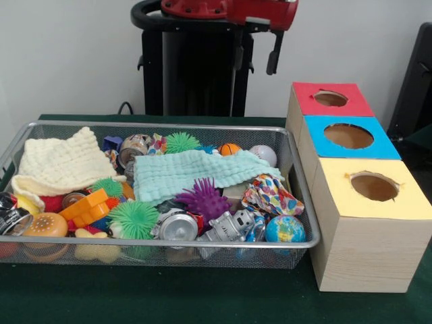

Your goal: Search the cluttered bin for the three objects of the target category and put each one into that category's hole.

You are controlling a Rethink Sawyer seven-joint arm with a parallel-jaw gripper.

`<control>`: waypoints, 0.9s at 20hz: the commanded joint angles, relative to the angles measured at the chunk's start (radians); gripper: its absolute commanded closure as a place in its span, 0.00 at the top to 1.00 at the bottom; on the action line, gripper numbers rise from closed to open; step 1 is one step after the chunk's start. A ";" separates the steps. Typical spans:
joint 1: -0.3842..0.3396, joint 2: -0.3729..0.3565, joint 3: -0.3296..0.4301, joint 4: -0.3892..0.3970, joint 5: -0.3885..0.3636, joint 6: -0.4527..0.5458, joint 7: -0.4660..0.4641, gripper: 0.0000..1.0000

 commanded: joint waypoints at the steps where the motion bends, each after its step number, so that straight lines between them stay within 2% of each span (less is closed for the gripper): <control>1: -0.072 -0.008 0.124 0.030 -0.079 0.083 -0.071 1.00; 18: -0.186 -0.039 0.189 0.043 -0.173 0.089 -0.077 1.00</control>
